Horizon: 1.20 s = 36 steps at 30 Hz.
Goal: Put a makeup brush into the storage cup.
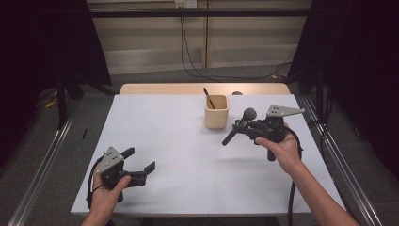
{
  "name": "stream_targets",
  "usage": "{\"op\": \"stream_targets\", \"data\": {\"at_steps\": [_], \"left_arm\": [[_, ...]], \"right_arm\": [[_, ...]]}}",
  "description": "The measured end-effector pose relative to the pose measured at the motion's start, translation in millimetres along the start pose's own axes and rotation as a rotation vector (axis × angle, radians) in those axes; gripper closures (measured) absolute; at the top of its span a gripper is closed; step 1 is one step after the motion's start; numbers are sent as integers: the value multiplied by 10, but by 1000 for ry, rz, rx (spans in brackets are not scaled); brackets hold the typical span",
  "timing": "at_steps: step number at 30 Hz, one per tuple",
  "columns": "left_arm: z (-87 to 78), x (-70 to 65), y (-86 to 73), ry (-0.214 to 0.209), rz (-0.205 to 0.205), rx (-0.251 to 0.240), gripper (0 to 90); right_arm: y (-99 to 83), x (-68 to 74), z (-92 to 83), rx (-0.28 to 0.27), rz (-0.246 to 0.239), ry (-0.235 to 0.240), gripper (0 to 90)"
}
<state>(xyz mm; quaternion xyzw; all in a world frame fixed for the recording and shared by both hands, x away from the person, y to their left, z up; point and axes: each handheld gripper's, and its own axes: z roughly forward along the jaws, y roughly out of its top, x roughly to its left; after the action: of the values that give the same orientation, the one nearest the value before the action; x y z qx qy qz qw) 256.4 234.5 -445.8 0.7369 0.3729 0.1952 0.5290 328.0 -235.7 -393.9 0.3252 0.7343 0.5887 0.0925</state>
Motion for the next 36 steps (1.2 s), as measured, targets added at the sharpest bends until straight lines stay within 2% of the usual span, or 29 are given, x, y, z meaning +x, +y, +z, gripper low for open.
{"op": "stream_targets", "data": {"at_steps": [9,14,20,23,26,36], "left_arm": [[-38,92,-38,24,-24,-38,38],[-77,108,-10,25,-10,-60,39],[-84,122,-22,28,-8,-53,39],[-95,107,-22,24,6,-49,38],[-107,106,-23,20,-1,-54,37],[-170,151,-24,46,4,-56,29]], "right_arm": [[144,-84,50,6,-2,-29,717],[235,-120,56,-13,-13,-35,717],[314,-167,60,-22,-24,-47,717],[368,-184,57,-31,-29,-54,717],[423,-201,55,-33,-38,-64,717],[571,-302,91,-46,-35,-83,717]]}}
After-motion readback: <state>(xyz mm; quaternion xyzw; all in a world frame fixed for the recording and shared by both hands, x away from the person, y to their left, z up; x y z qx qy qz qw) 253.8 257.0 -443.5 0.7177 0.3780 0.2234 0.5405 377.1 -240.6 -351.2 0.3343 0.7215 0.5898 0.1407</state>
